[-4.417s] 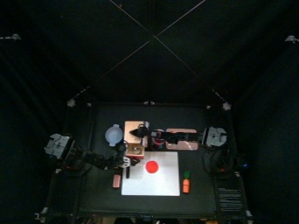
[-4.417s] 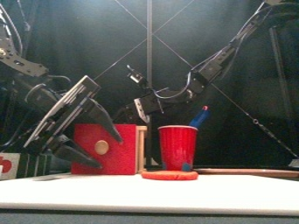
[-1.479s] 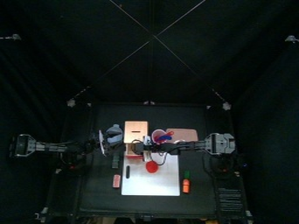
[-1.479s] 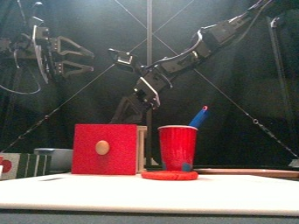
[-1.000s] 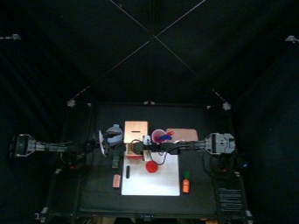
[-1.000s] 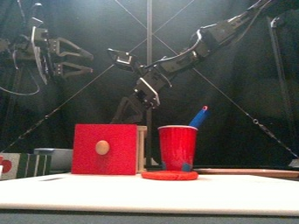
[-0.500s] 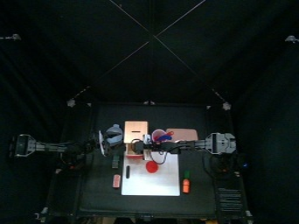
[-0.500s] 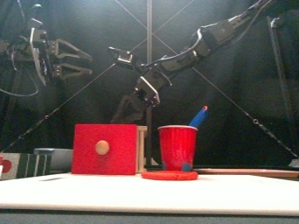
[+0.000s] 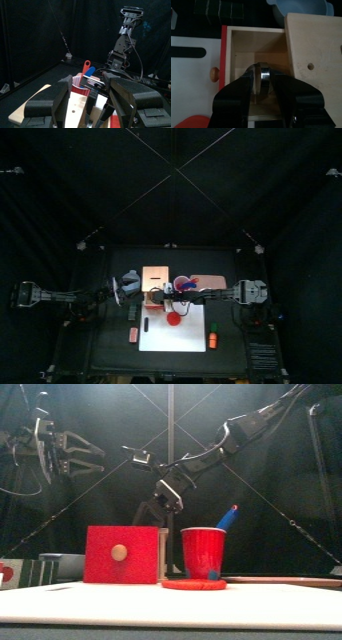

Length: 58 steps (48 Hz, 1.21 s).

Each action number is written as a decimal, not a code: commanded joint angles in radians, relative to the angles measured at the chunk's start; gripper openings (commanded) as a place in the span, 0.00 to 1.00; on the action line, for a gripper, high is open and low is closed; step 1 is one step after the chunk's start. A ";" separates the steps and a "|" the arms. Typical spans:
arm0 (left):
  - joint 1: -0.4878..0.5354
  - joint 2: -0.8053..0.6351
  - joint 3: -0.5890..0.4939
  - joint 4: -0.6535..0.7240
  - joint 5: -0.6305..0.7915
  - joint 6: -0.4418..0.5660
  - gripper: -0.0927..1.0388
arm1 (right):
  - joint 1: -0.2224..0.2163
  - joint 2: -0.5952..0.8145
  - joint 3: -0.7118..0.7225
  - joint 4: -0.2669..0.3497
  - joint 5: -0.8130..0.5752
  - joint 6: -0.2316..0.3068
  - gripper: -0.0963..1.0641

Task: Get the cutter from the drawer then cut the dough then place the extra dough in the bowl
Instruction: Place the cutter on the board

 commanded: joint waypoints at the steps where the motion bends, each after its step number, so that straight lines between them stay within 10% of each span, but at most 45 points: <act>1: -0.002 0.002 -0.012 0.000 -0.008 0.002 0.85 | -0.005 -0.023 -0.015 0.002 0.014 0.002 0.70; 41: 0.005 0.002 -0.005 -0.015 -0.006 0.002 0.85 | 0.052 -0.239 -0.044 -0.048 0.063 -0.002 0.47; 58: -0.002 0.002 -0.017 -0.017 -0.008 0.006 0.85 | 0.107 -0.577 0.299 -0.003 0.253 0.028 0.47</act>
